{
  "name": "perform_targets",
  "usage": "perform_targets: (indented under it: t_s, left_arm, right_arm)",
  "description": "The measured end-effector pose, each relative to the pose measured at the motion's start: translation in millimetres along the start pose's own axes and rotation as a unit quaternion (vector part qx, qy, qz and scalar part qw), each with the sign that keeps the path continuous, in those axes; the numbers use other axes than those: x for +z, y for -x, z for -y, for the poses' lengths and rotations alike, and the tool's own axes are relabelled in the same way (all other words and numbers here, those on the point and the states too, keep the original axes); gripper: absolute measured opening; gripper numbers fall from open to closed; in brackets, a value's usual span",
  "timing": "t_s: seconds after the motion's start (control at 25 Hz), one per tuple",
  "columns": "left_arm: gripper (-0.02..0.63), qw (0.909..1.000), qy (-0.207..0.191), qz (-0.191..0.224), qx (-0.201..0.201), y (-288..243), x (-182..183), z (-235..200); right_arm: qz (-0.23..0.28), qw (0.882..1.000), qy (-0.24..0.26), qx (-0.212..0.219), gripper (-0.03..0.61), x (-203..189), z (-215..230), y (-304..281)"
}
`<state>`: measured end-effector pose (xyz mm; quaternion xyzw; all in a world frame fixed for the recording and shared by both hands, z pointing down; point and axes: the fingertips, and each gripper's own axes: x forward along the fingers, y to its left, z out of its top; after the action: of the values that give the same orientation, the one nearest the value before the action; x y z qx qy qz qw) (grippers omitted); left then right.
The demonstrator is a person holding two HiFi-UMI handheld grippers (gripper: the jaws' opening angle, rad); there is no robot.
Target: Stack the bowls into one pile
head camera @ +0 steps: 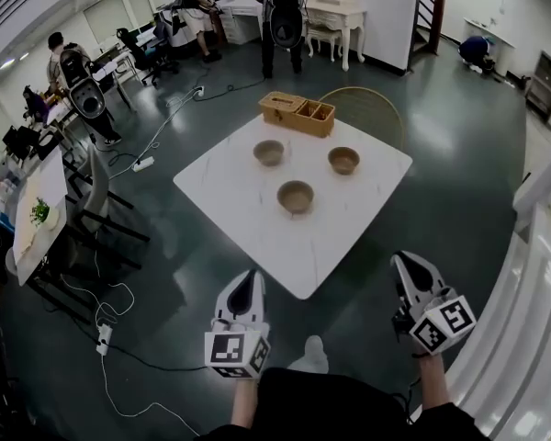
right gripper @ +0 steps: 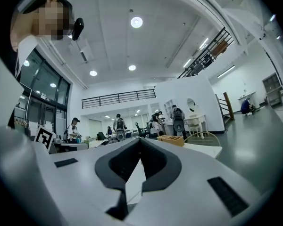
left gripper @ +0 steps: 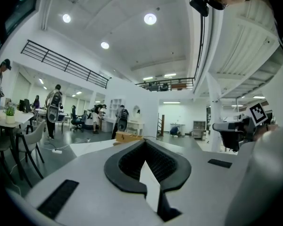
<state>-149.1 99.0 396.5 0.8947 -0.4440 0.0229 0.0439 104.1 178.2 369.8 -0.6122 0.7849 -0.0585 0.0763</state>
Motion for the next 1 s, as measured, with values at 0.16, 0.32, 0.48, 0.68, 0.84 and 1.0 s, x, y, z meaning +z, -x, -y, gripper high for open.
perform_targets:
  t_s: [0.16, 0.32, 0.48, 0.68, 0.84, 1.0]
  left_arm:
    - [0.014, 0.9999, 0.014, 0.002, -0.004, -25.7, -4.8, -14.7]
    - [0.014, 0.9998, 0.015, -0.001, -0.010, -48.0, -5.5, -24.7]
    - [0.014, 0.9993, 0.028, -0.006, -0.026, -68.6, -11.0, -18.5]
    - [0.014, 0.9991, 0.026, -0.012, -0.033, -81.5, -15.9, -19.5]
    - [0.014, 0.9995, 0.020, -0.012, -0.022, -88.7, -13.7, -28.0]
    - [0.014, 0.9996, 0.018, -0.019, -0.013, -99.6, -15.7, -33.9]
  right_arm:
    - [-0.009, 1.000, -0.003, -0.001, 0.014, -6.1, 9.5, -28.4]
    - [-0.011, 1.000, -0.006, -0.005, 0.014, -9.3, 15.0, -46.0]
    - [-0.014, 1.000, -0.015, -0.011, 0.014, -16.7, 20.9, -58.0]
    - [-0.026, 0.999, -0.022, -0.008, 0.014, -26.4, 26.2, -73.3]
    - [-0.027, 0.999, -0.026, -0.005, 0.014, -27.4, 33.9, -87.7]
    - [-0.033, 0.999, -0.038, 0.003, 0.014, -34.2, 41.5, -105.0]
